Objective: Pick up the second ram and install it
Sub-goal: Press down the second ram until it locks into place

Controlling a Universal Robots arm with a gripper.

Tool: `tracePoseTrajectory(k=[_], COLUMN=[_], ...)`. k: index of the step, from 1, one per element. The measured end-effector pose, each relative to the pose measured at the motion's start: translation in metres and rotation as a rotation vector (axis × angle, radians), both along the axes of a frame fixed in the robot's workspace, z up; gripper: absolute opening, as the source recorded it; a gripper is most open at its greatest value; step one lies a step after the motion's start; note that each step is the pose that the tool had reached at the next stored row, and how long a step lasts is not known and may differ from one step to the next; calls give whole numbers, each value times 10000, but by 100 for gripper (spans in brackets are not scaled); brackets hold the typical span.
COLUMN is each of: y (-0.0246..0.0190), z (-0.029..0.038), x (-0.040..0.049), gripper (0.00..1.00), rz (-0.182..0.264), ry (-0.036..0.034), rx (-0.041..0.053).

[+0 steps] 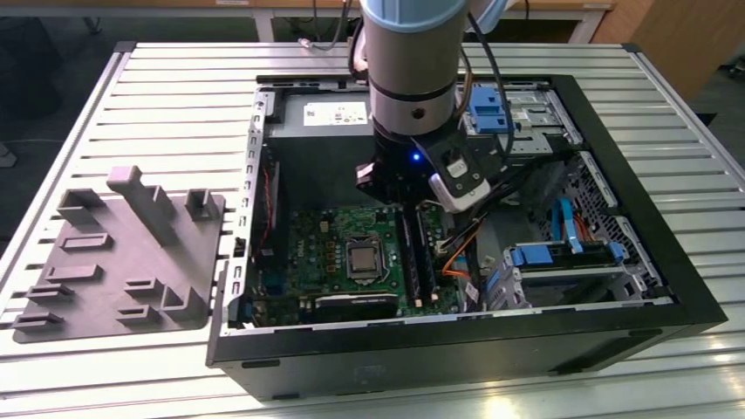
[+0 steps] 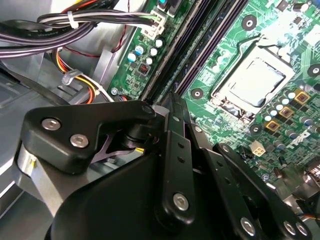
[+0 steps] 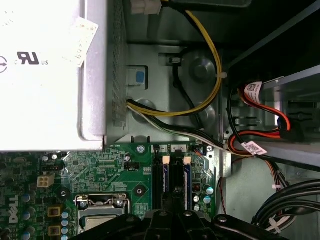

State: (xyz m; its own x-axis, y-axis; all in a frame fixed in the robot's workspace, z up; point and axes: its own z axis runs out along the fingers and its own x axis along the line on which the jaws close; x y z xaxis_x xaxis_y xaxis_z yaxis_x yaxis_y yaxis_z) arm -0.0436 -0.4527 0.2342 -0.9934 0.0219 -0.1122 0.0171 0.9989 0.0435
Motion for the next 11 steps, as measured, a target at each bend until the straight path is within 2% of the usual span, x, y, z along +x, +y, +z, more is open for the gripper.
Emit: tracePoseTrajectory(k=[11], y=[-58], z=[0], x=[0], gripper=[11], rz=[0], ry=[1], rx=[0])
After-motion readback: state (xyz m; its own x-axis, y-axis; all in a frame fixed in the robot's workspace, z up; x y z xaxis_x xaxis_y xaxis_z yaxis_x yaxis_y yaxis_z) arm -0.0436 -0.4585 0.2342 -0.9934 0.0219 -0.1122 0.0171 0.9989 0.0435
